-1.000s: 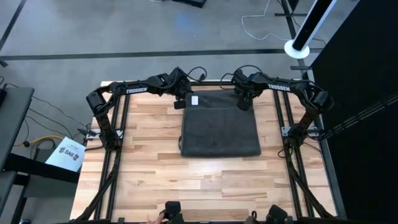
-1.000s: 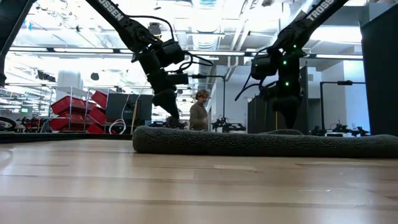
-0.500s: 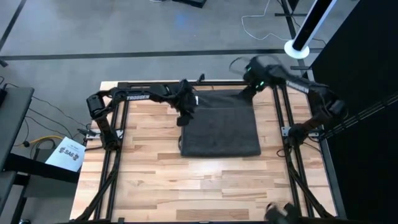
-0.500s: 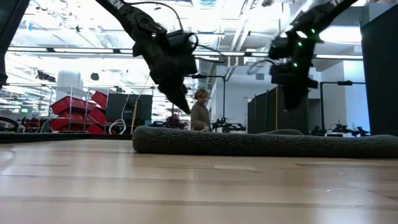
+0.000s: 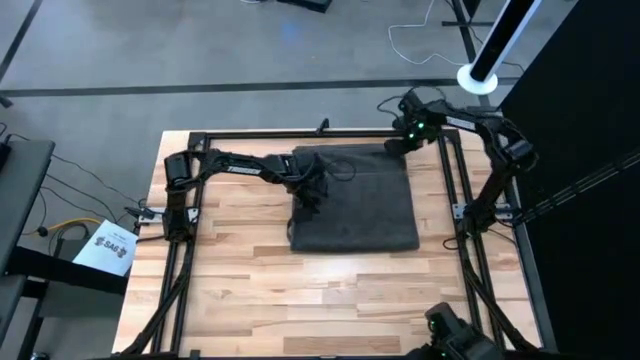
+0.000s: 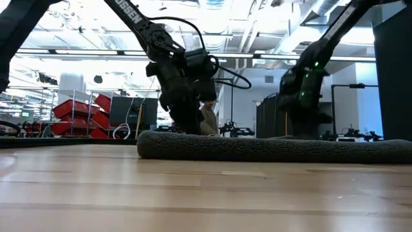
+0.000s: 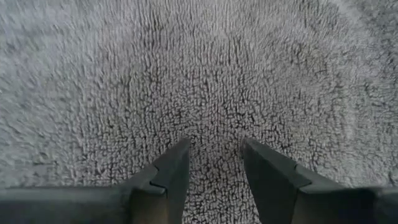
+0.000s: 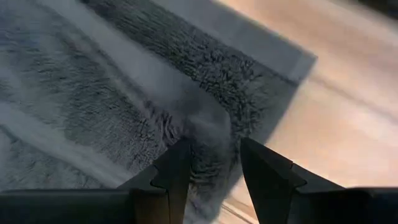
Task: Roll towel
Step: Fold the black towel in half
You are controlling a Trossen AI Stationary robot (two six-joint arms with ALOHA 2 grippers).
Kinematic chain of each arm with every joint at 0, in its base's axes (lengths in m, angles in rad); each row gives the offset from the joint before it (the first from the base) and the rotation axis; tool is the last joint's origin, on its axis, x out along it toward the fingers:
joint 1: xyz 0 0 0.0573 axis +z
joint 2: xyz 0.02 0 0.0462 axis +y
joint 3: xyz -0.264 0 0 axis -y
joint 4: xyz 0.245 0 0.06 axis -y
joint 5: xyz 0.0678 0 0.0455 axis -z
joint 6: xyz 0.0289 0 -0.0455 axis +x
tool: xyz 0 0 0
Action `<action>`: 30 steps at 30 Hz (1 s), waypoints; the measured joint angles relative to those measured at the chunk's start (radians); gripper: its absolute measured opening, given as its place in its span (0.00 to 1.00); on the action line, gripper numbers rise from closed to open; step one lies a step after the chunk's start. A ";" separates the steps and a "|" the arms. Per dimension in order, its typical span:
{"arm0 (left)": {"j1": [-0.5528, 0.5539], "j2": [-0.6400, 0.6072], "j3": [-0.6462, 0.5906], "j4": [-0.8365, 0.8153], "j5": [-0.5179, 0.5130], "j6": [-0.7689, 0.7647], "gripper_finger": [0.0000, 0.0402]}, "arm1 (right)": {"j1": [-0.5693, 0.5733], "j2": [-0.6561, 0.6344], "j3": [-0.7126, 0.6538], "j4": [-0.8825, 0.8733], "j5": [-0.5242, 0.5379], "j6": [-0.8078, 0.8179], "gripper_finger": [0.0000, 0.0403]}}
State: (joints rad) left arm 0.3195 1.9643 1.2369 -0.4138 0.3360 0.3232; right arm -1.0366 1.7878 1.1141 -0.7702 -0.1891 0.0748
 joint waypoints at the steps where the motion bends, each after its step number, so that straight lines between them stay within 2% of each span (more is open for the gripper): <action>1: 0.000 0.003 0.000 0.002 0.000 0.000 0.33 | 0.002 0.016 0.000 0.012 -0.016 0.002 0.32; 3: 0.000 0.004 0.000 -0.002 0.000 -0.003 0.33 | 0.002 0.042 0.000 0.015 -0.061 -0.001 0.32; 6: 0.000 0.004 0.000 0.002 0.000 -0.003 0.33 | 0.017 0.050 0.000 0.016 -0.069 -0.025 0.27; 9: 0.001 0.004 0.000 0.005 0.000 -0.005 0.33 | 0.037 0.010 0.000 0.020 -0.064 -0.045 0.14; 11: 0.001 0.004 0.000 0.005 -0.001 -0.004 0.33 | 0.056 -0.039 0.000 0.025 -0.028 -0.051 0.05; 12: 0.001 0.004 0.000 0.005 -0.001 -0.002 0.33 | 0.066 -0.064 0.000 0.025 -0.005 -0.054 0.03; 19: 0.001 0.004 0.000 0.009 -0.011 0.009 0.33 | 0.123 -0.167 0.001 0.026 0.243 -0.059 0.02; 30: -0.003 -0.014 0.022 -0.005 -0.050 -0.034 0.33 | 0.091 -0.080 0.000 0.045 0.314 -0.059 0.02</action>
State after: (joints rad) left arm 0.3161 1.9505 1.2589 -0.4186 0.2861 0.2893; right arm -0.9451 1.7082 1.1145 -0.7250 0.1245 0.0156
